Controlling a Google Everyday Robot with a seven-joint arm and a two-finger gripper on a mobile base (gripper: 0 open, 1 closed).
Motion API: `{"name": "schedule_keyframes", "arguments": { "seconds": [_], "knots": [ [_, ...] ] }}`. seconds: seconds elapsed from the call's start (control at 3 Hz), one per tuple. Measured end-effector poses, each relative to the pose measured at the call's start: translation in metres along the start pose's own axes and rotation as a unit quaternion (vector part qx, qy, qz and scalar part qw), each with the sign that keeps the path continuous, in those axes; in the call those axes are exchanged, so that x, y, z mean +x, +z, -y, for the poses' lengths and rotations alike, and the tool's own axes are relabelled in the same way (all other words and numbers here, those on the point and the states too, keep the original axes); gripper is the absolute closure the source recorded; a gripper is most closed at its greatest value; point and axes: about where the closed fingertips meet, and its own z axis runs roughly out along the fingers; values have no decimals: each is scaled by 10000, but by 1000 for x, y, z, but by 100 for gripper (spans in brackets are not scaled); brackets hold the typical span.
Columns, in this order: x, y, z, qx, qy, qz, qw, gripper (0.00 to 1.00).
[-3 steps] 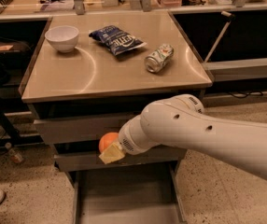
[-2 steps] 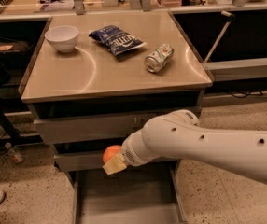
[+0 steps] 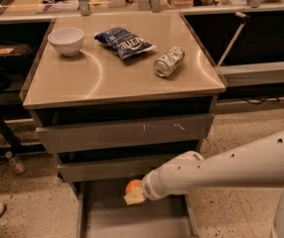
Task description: Place orange into bottom drawer
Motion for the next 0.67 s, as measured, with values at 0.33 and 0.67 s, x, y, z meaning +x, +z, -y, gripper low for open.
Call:
{"name": "schedule_keyframes", "arguments": {
  "seconds": [0.33, 0.67],
  "knots": [
    [0, 0, 0, -1, -2, -1, 10000, 100],
    [12, 33, 2, -204, 154, -26, 9997, 100]
  ]
}}
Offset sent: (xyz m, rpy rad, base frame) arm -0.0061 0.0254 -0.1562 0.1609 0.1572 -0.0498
